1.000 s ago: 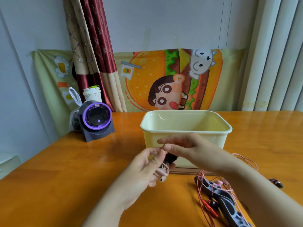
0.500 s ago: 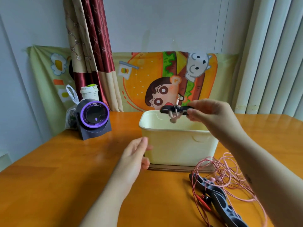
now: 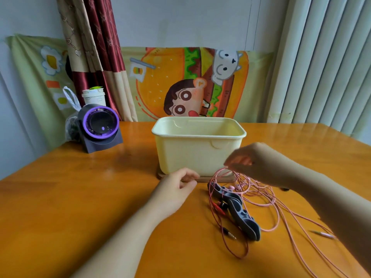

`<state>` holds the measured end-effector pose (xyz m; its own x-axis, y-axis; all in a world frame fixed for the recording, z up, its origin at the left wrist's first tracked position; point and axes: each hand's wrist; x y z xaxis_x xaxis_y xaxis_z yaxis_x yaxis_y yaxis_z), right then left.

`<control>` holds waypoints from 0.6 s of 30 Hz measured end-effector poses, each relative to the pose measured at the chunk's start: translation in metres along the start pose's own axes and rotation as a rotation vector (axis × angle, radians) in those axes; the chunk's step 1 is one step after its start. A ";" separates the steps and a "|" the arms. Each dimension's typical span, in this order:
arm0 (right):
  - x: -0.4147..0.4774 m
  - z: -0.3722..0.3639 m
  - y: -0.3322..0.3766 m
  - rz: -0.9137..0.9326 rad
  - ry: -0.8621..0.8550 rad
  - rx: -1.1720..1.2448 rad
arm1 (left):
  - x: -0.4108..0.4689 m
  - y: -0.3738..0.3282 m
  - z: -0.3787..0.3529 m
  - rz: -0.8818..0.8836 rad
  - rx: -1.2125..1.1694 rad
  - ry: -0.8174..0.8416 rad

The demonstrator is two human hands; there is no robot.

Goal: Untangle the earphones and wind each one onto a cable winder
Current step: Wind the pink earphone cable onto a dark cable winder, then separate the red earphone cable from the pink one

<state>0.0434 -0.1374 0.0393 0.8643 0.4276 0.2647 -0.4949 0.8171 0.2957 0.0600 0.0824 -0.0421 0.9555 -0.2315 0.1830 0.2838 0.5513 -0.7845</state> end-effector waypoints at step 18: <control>-0.057 -0.011 -0.030 -0.034 0.218 0.017 | 0.022 -0.042 -0.047 0.116 0.284 -0.017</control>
<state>0.0097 -0.1822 0.0056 0.8784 0.4754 0.0500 -0.4653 0.8266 0.3167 0.0655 0.0168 -0.0333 0.9833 -0.1417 0.1138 0.1817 0.7757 -0.6043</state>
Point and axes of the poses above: each hand's wrist, its own x-axis towards the middle knuckle, its own z-axis out of the back of the hand, y = z × x, and after that the axes turned 6 degrees about z, right-handed
